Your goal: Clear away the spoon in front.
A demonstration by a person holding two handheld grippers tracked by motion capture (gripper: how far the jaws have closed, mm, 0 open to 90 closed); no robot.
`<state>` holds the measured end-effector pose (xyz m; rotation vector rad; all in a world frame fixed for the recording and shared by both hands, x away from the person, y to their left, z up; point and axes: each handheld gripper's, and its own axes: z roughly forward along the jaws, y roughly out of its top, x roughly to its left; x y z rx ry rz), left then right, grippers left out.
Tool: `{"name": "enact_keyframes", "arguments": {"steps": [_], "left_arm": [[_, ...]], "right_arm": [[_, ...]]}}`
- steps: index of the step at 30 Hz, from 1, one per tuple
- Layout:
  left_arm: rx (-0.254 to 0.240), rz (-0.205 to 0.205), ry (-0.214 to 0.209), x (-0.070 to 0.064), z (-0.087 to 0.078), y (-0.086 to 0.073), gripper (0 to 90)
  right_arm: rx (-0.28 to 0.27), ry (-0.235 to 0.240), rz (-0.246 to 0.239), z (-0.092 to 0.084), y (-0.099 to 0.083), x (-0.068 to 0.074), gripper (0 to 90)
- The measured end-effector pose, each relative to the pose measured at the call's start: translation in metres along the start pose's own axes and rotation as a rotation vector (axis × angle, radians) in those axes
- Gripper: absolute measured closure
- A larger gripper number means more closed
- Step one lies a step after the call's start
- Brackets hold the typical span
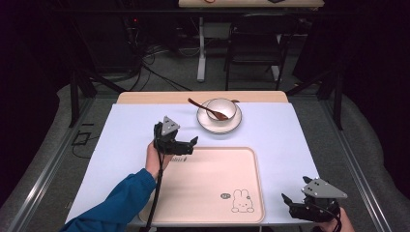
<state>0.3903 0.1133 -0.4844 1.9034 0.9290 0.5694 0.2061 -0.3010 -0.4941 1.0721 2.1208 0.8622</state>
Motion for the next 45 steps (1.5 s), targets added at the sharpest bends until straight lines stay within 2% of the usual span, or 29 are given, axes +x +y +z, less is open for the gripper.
{"name": "enact_keyframes", "arguments": {"steps": [9,14,23,29,36,45], "left_arm": [[0.011,-0.016,-0.016,0.002,0.013,0.006,0.0],[-0.010,-0.029,0.001,0.005,0.018,0.012,0.0],[-0.029,-0.085,0.029,0.013,0.033,0.015,0.1],[-0.023,-0.117,0.044,0.019,0.042,0.020,0.1],[-0.033,-0.153,0.071,0.026,0.051,0.033,0.9],[-0.023,-0.196,0.098,0.035,0.071,0.040,3.9]], "right_arm": [[0.000,0.000,0.001,0.000,0.000,0.000,14.3],[0.000,0.000,0.003,0.000,0.000,0.000,14.3],[-0.003,0.000,0.005,0.000,0.000,0.000,14.3],[-0.002,-0.001,0.008,-0.001,-0.001,0.000,14.3],[-0.001,0.001,0.002,-0.001,0.000,0.000,14.3],[-0.003,0.003,0.000,-0.001,-0.001,0.000,14.3]]}}
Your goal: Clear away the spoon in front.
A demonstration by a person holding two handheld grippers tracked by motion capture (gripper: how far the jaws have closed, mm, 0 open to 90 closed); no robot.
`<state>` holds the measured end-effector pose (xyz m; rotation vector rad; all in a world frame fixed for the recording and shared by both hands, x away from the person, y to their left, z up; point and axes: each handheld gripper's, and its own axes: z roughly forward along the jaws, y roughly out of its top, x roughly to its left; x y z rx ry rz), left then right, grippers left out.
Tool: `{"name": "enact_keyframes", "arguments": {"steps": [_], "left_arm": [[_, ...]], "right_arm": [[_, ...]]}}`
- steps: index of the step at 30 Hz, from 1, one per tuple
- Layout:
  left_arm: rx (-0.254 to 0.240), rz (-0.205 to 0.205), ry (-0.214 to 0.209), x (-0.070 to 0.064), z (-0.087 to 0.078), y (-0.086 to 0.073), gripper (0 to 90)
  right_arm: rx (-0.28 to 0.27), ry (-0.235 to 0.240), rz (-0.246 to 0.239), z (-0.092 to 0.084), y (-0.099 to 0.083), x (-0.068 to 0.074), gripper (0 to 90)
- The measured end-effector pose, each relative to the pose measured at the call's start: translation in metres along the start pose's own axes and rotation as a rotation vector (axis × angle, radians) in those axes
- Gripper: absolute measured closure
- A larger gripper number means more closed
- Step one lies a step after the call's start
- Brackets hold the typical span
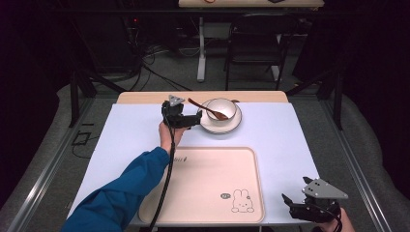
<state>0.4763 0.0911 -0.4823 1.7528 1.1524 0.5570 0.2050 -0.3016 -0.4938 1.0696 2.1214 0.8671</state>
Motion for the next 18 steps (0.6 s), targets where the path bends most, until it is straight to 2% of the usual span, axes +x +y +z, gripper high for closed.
{"name": "enact_keyframes", "arguments": {"steps": [2,4,8,9,11,18], "left_arm": [[0.001,-0.006,0.006,0.001,0.005,0.001,5.4],[-0.002,-0.028,-0.003,0.003,0.011,0.002,8.9],[0.000,-0.059,0.004,0.004,0.021,0.005,15.4],[0.003,-0.055,0.005,0.003,0.023,0.005,17.2],[-0.008,-0.053,0.035,0.002,0.027,0.006,20.1],[-0.005,-0.056,0.047,0.000,0.040,0.010,22.6]], "right_arm": [[-0.002,0.001,-0.002,0.000,0.000,0.000,14.3],[0.000,0.002,0.000,0.000,0.000,0.000,14.3],[-0.001,0.002,0.000,0.000,0.000,0.000,14.3],[-0.001,0.002,0.000,0.000,0.000,0.000,14.3],[0.000,0.002,0.000,0.000,0.000,0.000,14.3],[-0.002,0.004,0.000,0.000,0.000,0.000,14.3]]}}
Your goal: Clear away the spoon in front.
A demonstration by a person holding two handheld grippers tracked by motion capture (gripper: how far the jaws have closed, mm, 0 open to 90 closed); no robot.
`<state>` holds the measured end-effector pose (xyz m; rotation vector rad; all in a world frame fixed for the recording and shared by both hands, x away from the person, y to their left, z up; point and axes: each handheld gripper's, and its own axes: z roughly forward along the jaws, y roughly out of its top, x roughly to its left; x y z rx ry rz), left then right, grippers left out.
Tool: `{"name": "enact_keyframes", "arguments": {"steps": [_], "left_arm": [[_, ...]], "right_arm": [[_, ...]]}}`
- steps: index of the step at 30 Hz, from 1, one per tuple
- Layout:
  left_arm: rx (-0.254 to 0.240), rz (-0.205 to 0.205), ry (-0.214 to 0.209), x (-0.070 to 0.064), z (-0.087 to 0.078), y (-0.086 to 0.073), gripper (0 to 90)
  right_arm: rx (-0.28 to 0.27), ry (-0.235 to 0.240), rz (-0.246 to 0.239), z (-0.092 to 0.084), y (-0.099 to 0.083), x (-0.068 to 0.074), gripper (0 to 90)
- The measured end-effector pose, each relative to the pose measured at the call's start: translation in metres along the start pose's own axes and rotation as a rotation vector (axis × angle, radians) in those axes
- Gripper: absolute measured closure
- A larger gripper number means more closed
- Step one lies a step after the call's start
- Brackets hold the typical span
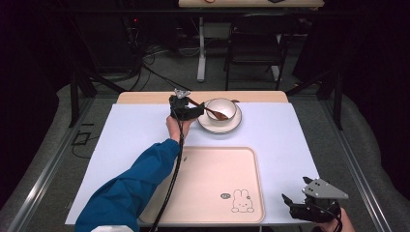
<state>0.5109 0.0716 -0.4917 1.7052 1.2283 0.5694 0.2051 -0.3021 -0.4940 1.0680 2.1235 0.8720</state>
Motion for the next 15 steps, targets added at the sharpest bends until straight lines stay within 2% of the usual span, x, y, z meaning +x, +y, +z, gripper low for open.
{"name": "enact_keyframes", "arguments": {"steps": [5,7,15], "left_arm": [[0.020,-0.002,-0.004,-0.001,0.009,-0.002,32.2],[0.028,-0.021,-0.007,0.001,0.012,-0.003,34.6],[-0.003,-0.074,-0.006,0.005,0.018,-0.005,41.9]], "right_arm": [[0.000,0.000,-0.001,0.000,0.000,0.000,14.3],[0.000,0.000,0.000,0.000,0.000,0.000,14.3],[0.000,0.000,0.002,0.000,0.000,0.000,14.3]]}}
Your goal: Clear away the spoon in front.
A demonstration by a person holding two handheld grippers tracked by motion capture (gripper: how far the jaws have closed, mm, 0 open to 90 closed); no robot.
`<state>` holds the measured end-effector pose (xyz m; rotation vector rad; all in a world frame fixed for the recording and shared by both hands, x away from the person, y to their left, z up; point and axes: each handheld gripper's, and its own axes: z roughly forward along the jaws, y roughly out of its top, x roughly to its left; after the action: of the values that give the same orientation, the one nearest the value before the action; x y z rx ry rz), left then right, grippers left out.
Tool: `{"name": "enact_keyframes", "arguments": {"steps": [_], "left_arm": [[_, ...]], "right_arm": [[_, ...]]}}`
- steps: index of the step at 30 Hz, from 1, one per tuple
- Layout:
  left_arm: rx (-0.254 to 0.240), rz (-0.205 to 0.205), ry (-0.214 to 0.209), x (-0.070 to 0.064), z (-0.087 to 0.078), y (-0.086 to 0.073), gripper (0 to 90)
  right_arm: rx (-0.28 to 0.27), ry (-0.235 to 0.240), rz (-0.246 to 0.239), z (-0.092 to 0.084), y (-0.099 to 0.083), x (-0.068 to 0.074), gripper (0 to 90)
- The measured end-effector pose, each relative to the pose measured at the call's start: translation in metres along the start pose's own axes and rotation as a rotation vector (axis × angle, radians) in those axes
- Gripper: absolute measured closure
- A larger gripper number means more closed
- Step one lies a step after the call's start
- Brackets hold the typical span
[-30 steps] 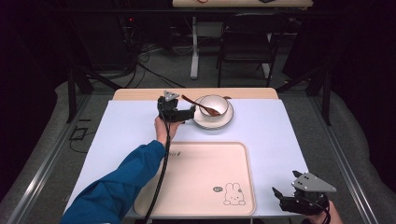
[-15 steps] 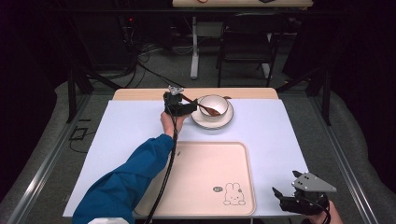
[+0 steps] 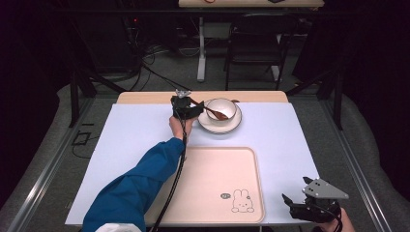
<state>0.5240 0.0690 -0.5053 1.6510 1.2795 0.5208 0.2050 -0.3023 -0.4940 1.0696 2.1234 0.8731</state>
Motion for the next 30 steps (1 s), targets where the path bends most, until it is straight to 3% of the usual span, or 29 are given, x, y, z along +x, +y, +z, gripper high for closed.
{"name": "enact_keyframes", "arguments": {"steps": [5,10,22,30], "left_arm": [[-0.024,-0.004,-0.002,0.001,0.001,0.000,56.2],[-0.040,-0.023,-0.012,0.003,0.000,-0.001,61.5],[-0.091,-0.014,-0.023,-0.001,-0.003,0.003,66.5],[-0.113,-0.030,-0.059,-0.005,-0.009,0.006,71.6]], "right_arm": [[0.000,0.000,0.000,0.000,0.000,0.000,14.3],[0.002,0.001,0.001,0.000,0.000,0.000,14.3],[0.002,0.000,0.001,0.000,0.000,0.000,14.3],[0.002,0.000,0.002,0.000,0.000,0.000,14.3]]}}
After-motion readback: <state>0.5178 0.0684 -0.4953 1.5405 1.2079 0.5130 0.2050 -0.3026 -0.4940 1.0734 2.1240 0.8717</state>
